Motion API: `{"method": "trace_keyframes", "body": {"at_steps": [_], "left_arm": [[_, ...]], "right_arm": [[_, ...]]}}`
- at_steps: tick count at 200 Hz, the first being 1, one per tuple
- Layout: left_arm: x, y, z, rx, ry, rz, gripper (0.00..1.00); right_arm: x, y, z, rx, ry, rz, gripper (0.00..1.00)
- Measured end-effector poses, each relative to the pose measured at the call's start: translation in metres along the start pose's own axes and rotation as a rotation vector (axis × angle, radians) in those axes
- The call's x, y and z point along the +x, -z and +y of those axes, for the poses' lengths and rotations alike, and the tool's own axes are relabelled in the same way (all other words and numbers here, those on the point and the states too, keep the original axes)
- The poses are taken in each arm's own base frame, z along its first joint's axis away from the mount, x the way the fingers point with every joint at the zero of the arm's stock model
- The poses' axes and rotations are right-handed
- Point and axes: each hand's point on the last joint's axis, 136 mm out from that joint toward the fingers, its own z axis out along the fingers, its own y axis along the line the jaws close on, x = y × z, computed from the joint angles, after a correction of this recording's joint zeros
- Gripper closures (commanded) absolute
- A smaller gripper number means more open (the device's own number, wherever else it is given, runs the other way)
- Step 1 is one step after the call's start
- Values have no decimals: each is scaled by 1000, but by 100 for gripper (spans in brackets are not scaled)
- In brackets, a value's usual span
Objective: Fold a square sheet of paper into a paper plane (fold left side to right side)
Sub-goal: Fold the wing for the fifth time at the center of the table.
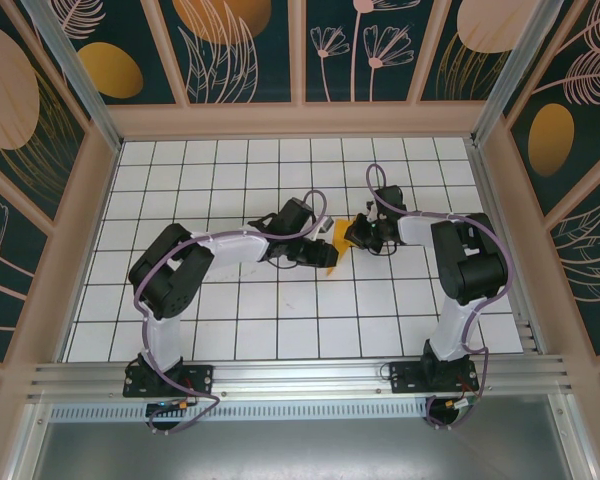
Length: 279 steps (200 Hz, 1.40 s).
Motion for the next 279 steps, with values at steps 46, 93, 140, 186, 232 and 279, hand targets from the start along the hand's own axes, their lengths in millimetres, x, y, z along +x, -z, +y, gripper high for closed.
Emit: {"method": "trace_keyframes", "body": {"at_steps": [46, 93, 140, 186, 232, 279], "left_arm": [[-3, -6, -25, 65, -40, 15, 66], [-6, -18, -27, 79, -45, 30, 65], [1, -32, -6, 24, -22, 57, 65], [1, -34, 4, -25, -20, 55, 64], [1, -34, 7, -39, -24, 52, 64], [3, -36, 10, -39, -23, 53, 67]], "right_arm": [[0, 0, 0, 0, 0, 0, 96], [0, 0, 0, 1, 0, 0, 96], [0, 0, 0, 1, 0, 0, 96], [0, 0, 0, 2, 3, 1, 96], [0, 0, 0, 6, 4, 0, 96], [0, 0, 0, 6, 6, 0, 96]]}}
